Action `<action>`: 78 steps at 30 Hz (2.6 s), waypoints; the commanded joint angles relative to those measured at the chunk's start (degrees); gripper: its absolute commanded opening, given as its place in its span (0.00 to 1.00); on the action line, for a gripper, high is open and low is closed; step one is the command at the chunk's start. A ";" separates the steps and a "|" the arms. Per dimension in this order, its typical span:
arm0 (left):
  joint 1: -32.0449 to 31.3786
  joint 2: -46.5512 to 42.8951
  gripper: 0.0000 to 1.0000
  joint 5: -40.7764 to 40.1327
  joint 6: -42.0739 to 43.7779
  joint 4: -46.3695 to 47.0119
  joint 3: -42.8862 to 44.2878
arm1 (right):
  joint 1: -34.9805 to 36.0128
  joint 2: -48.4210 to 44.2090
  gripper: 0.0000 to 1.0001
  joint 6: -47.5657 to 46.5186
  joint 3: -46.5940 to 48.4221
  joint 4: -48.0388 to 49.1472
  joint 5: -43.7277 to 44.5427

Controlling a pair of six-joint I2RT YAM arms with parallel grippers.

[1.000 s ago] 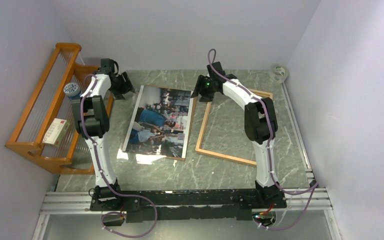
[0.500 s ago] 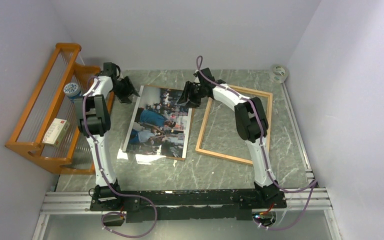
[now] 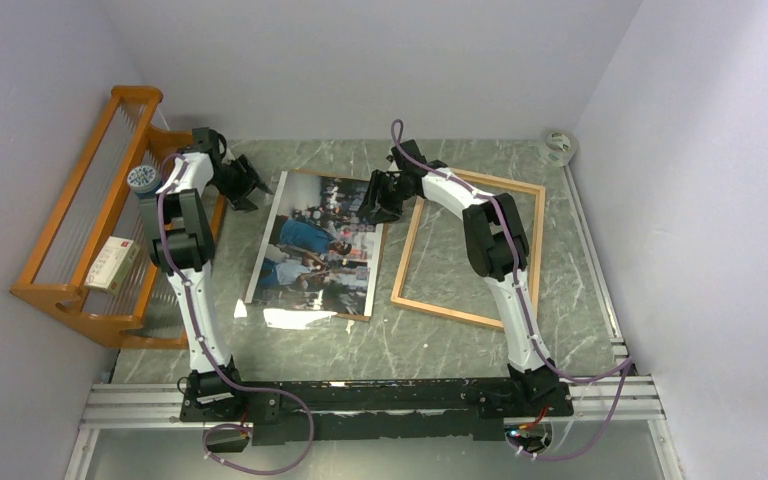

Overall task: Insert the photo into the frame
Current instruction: Pick up the photo frame item at the center of the board.

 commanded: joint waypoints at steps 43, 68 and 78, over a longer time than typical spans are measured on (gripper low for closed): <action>3.92 -5.79 0.88 29.55 -12.88 10.96 -9.18 | -1.11 6.51 0.52 -2.70 1.57 -8.48 5.68; 1.75 -18.94 0.94 7.60 -11.26 10.19 -23.85 | -1.51 5.83 0.54 -2.52 0.17 -7.33 6.21; 1.16 -21.47 0.94 -2.41 -7.45 7.65 -29.70 | -1.49 6.17 0.53 -2.66 0.48 -8.21 6.99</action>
